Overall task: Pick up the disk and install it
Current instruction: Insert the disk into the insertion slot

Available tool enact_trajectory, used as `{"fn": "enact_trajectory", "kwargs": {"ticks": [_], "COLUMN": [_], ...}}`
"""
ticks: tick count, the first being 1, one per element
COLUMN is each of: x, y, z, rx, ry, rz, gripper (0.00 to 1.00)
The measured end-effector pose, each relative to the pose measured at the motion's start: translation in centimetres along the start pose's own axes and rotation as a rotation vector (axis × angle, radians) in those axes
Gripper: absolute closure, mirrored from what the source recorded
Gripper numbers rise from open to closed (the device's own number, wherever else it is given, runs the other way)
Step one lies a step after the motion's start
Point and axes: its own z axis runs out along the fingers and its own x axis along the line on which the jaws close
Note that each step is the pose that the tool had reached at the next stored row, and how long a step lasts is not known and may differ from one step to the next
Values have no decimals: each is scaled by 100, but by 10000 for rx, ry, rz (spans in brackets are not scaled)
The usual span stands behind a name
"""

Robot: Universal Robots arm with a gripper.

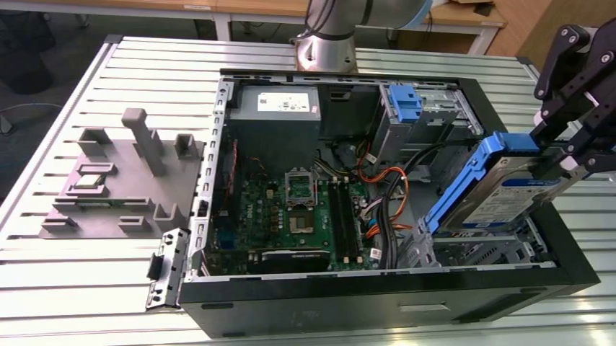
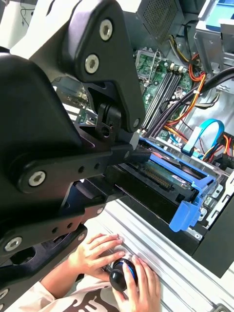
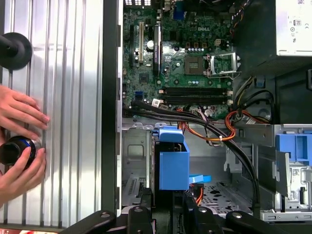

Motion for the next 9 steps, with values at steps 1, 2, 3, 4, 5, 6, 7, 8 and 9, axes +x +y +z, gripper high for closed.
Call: {"fn": "enact_trajectory", "kwargs": {"ticks": [1,2,3,4,5,6,7,8,9], "x": [0,1,1,1,2,2,3,3,4], "y": [0,0,-1,-1,-2,-2,-3,-3,-4], "z": [7,16,26,37,48,58,70,82,95], "rx": [0,0,0,1,1,2,3,4,4], "ry": [0,-1,-1,-2,-1,-1,-2,-3,-4], "rz": [1,3,8,17,33,52,73,94,114], "gripper": [65,65,65,65,65,65,65,65,65]}}
